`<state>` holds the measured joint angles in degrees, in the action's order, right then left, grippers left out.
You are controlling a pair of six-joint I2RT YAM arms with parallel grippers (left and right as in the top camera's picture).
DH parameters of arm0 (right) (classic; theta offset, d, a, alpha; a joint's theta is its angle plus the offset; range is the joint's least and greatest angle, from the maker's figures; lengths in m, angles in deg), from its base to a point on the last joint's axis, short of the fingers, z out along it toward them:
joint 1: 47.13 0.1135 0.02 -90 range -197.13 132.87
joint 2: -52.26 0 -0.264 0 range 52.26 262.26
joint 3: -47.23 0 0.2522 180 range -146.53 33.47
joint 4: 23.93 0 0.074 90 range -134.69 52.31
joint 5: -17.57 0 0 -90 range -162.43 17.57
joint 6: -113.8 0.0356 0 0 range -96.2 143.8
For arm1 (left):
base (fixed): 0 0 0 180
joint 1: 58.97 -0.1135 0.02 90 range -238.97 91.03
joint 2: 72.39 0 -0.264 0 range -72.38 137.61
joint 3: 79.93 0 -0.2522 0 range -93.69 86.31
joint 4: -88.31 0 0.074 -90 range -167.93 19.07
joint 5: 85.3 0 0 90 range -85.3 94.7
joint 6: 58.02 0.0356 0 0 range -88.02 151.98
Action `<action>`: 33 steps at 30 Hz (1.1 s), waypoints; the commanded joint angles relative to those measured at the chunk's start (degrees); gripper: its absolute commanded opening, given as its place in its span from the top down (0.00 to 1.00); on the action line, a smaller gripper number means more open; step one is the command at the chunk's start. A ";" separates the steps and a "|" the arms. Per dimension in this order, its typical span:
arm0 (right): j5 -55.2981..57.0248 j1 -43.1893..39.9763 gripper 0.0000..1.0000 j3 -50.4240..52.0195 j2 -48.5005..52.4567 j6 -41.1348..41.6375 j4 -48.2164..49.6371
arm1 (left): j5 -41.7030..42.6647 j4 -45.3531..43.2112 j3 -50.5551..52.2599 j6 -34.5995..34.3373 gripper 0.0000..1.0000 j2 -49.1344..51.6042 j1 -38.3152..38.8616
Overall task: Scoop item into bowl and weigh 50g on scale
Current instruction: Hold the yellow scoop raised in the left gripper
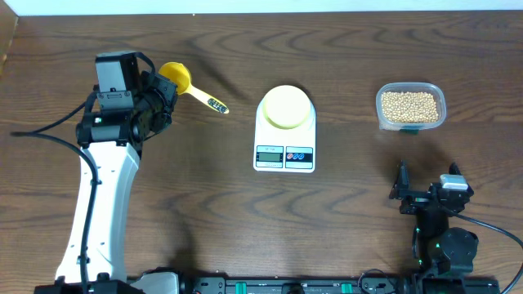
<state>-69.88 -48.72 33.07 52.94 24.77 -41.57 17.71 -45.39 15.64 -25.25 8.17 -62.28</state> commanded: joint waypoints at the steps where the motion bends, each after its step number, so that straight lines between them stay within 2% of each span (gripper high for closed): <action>1: -0.13 -0.15 0.01 0.09 -0.26 -0.63 -0.22 | 0.04 -0.33 0.26 -0.52 0.92 0.74 -0.09; 33: -0.13 -0.15 0.01 0.09 -0.26 -0.63 -0.22 | 0.04 -1.64 0.26 -0.52 0.92 0.74 -0.09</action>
<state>-69.88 -48.72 33.07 52.94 24.77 -41.57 17.74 -46.88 15.66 -25.25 8.28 -62.28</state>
